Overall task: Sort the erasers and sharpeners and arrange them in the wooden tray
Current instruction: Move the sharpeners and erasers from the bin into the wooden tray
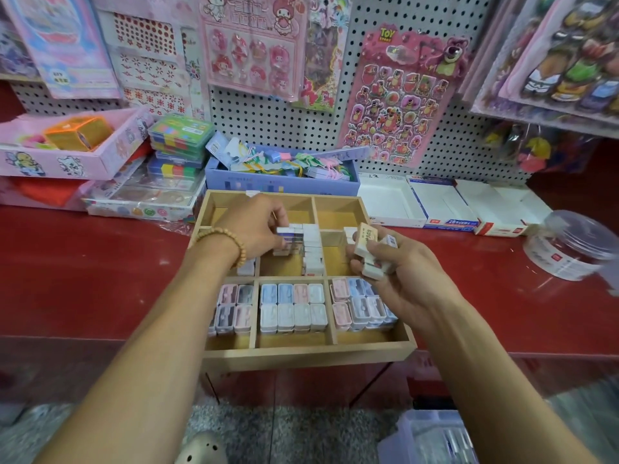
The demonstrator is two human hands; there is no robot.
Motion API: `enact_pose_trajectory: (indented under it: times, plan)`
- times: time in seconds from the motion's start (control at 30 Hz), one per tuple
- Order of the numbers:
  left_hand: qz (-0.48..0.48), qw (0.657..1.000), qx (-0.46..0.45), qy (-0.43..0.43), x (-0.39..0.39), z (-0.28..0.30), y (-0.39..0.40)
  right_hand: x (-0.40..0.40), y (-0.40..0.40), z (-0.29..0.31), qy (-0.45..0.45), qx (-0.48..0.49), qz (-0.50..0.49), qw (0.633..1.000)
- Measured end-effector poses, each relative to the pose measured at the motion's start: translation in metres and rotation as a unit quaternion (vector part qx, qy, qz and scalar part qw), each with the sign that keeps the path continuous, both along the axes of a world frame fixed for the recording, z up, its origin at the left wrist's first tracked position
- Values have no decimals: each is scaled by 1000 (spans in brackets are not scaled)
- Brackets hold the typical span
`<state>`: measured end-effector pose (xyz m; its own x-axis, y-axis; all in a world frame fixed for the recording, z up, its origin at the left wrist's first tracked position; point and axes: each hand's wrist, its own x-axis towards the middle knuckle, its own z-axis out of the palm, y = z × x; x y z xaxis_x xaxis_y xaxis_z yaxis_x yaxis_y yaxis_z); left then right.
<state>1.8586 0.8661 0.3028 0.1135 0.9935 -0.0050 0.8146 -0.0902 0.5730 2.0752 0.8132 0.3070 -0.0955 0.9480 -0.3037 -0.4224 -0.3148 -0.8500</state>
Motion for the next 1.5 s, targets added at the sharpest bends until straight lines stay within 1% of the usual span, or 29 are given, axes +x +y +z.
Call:
enact_pose_trajectory:
  times: [0.1, 0.2, 0.33, 0.43, 0.57, 0.63, 0.67, 0.7, 0.77, 0.8, 0.83, 0.9, 1.07, 1.2, 1.27, 1.33, 1.37, 1.43, 1.5]
  plan:
    - [5, 1000, 14, 17, 10, -14, 7, 0, -1, -2, -30, 10, 4, 999]
    - [7, 998, 46, 49, 19, -23, 11, 0, -2, 0, -68, 17, 5, 998]
    - [29, 994, 76, 69, 23, -27, 13, 2, -1, 1, -70, 23, -13, 997]
    - [36, 993, 82, 72, 25, -27, 13, 6, -3, 1, -65, 25, -15, 997]
    - [29, 989, 67, 129, 22, -21, 12, 9, -7, 3, -79, 40, -21, 996]
    - [20, 989, 57, 138, 20, -13, 13, 10, -9, 5, -87, 43, -15, 995]
    - [16, 990, 73, 119, 22, -7, 12, 11, -9, 5, -93, 47, -7, 994]
    - [12, 993, 97, 72, 25, 1, 9, 11, -10, 5, -99, 54, 3, 994]
    - [-10, 989, 110, -100, 40, 15, 0, 10, -11, 5, -120, 73, 25, 990]
    - [-31, 979, 83, -186, 50, 21, -6, 9, -12, 5, -134, 84, 34, 987]
    - [-57, 968, 44, -242, 59, 25, -11, 10, -12, 5, -147, 94, 37, 984]
    - [-103, 956, -5, -275, 70, 28, -16, 13, -14, 4, -165, 107, 33, 980]
    - [-130, 928, -98, -335, 78, 26, -15, 27, -18, 1, -180, 110, 20, 977]
    - [-151, 914, -121, -356, 79, 31, -14, 36, -18, 0, -135, 84, -13, 987]
    - [-142, 913, -118, -364, 75, 36, -9, 40, -17, 0, -100, 68, -43, 992]
    - [-114, 926, -99, -346, 71, 35, -3, 45, -15, -2, -93, 62, -74, 991]
    - [-105, 944, -78, -303, 70, 33, 0, 49, -14, -3, -118, 66, -78, 988]
    - [-102, 981, -30, -164, 73, 23, 7, 55, -12, -5, -173, 72, -76, 979]
    - [-114, 992, 5, -46, 81, 14, 11, 60, -11, -7, -191, 69, -86, 975]
